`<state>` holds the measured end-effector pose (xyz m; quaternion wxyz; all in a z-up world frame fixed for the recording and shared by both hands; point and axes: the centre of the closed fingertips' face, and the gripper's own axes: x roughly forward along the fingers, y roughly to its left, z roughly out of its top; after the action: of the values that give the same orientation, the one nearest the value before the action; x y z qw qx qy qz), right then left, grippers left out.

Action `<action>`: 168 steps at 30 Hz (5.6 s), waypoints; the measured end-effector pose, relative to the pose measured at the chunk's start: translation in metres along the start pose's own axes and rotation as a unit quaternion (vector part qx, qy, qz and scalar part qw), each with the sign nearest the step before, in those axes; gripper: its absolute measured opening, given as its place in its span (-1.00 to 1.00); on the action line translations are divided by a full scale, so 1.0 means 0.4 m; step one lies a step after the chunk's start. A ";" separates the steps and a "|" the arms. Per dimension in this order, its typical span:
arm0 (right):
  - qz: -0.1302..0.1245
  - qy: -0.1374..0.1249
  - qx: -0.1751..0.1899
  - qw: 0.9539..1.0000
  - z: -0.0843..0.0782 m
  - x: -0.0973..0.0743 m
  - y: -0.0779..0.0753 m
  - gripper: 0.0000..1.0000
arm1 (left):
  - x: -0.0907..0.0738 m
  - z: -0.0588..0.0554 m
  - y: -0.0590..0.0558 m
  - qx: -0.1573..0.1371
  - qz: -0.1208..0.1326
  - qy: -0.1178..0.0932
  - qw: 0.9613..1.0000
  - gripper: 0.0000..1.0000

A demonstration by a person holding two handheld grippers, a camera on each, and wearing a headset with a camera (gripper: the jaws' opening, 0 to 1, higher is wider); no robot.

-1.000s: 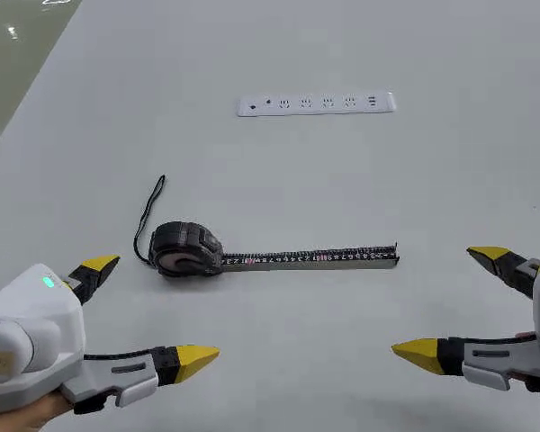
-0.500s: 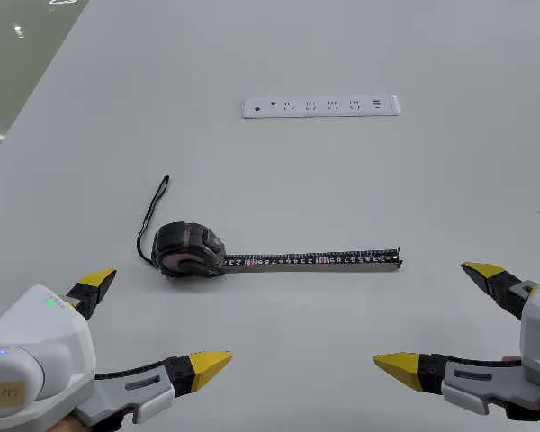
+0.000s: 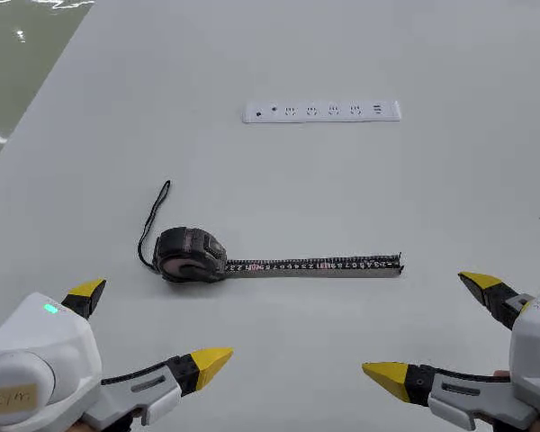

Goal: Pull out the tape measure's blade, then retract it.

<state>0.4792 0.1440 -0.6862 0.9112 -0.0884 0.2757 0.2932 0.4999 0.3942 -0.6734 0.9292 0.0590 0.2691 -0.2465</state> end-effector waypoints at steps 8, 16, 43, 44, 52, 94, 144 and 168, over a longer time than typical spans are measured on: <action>0.005 -0.002 -0.003 1.000 0.002 0.001 0.011 0.99 | 0.003 0.006 -0.007 -0.007 0.006 -0.004 1.000 1.00; 0.009 -0.004 -0.007 1.000 0.002 0.000 0.010 1.00 | 0.009 0.018 -0.004 -0.017 0.019 -0.012 1.000 1.00; 0.107 -0.018 -0.098 0.989 0.001 0.050 -0.061 0.61 | 0.063 0.035 0.036 -0.034 0.089 -0.007 0.995 0.97; 0.115 -0.018 -0.104 0.988 0.001 0.053 -0.060 0.57 | 0.067 0.036 0.038 -0.034 0.091 -0.008 0.995 0.97; 0.145 -0.015 -0.139 0.980 0.006 0.083 -0.082 0.37 | 0.104 0.039 0.055 -0.042 0.103 -0.008 0.994 0.94; 0.261 0.033 -0.202 0.943 -0.061 0.224 -0.174 -0.52 | 0.257 0.029 0.109 -0.070 0.143 0.011 0.987 0.63; 0.248 0.036 -0.227 0.941 -0.067 0.237 -0.178 -0.74 | 0.286 -0.015 0.146 -0.107 0.179 0.062 0.976 0.30; 0.249 0.041 -0.238 0.938 -0.070 0.231 -0.173 -0.75 | 0.275 0.004 0.145 -0.078 0.187 0.060 0.977 0.17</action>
<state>0.5695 0.1235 -0.7606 0.7489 -0.2436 0.2483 0.5641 0.6099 0.3976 -0.7317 0.9427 0.0499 0.3272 -0.0428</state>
